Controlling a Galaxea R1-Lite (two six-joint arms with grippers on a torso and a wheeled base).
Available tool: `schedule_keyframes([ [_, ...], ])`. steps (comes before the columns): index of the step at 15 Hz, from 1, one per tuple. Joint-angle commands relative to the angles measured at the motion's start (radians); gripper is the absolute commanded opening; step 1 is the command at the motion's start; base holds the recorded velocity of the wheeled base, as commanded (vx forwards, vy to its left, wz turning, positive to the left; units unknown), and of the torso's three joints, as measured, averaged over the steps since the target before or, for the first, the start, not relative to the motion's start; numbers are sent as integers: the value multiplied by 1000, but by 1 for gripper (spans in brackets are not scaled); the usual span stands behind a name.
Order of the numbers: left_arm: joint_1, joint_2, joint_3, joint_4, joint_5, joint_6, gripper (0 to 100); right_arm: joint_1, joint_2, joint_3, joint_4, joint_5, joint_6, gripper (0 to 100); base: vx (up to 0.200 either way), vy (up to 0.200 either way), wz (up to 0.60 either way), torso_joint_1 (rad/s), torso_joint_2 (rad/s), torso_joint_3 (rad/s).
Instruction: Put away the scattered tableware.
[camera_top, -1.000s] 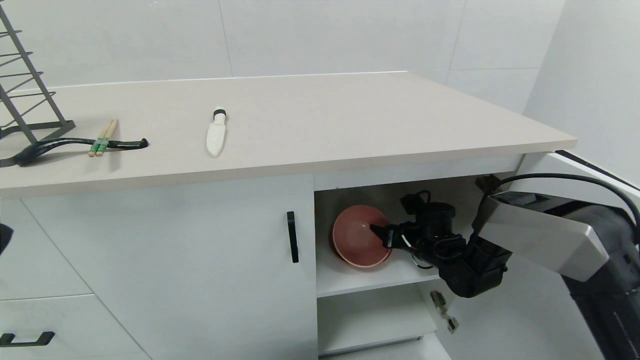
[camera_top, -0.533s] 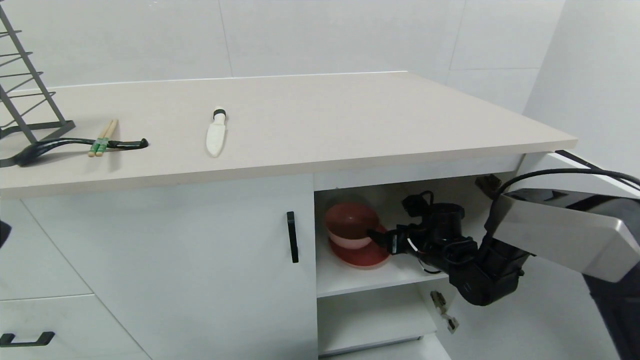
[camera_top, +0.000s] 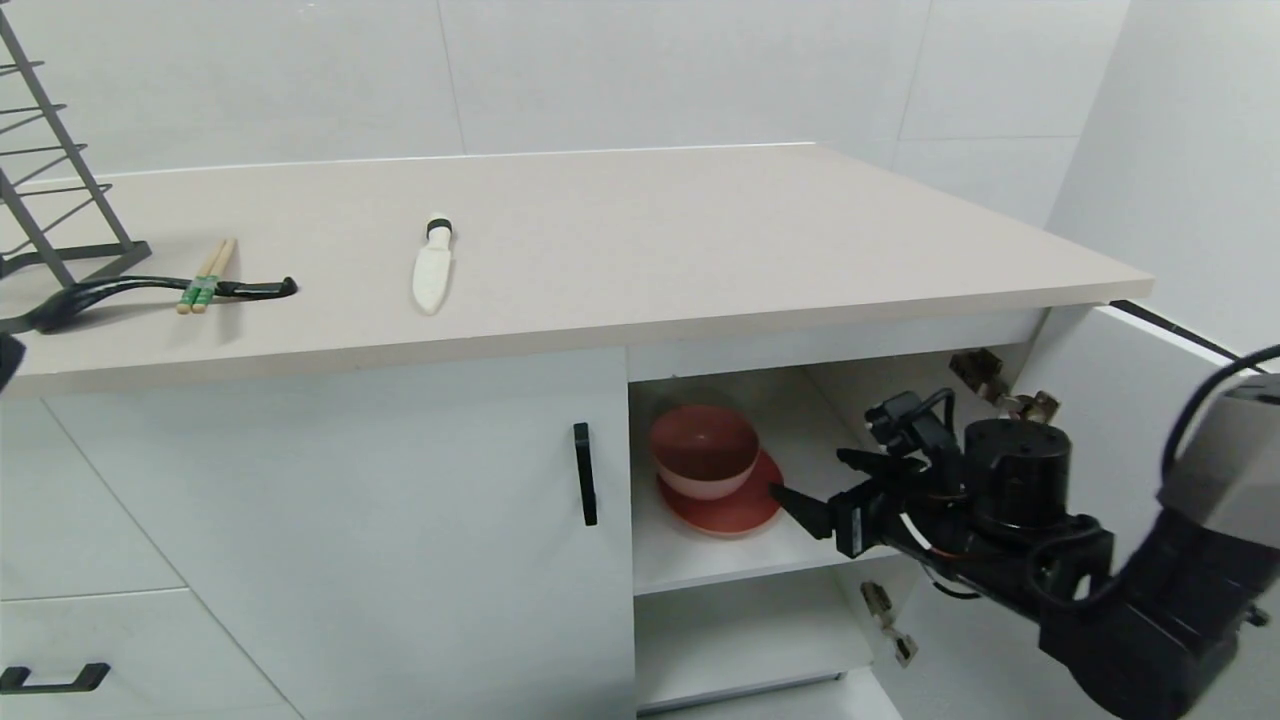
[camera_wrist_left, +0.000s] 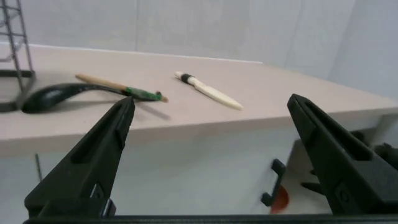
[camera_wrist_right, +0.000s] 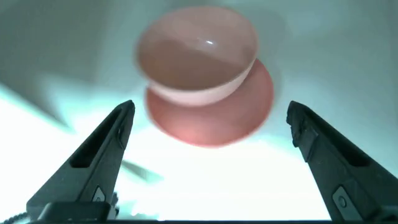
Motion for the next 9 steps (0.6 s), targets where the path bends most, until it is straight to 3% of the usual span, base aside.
schedule_keyframes([
  [1,26,75,26,-14,-1,4,100,19,-334,251,-13,-2,-59,100,0,0,0,0,0,0],
  [3,24,75,66,-14,-1,17,100,7,-445,326,-12,-2,-97,100,0,0,0,0,0,0],
  [5,26,63,138,-15,-1,69,100,0,-617,401,-7,-4,-108,100,0,0,0,0,0,0],
  [9,29,-84,219,0,-3,126,100,-92,-948,401,100,-25,-109,100,0,0,0,0,0,0],
])
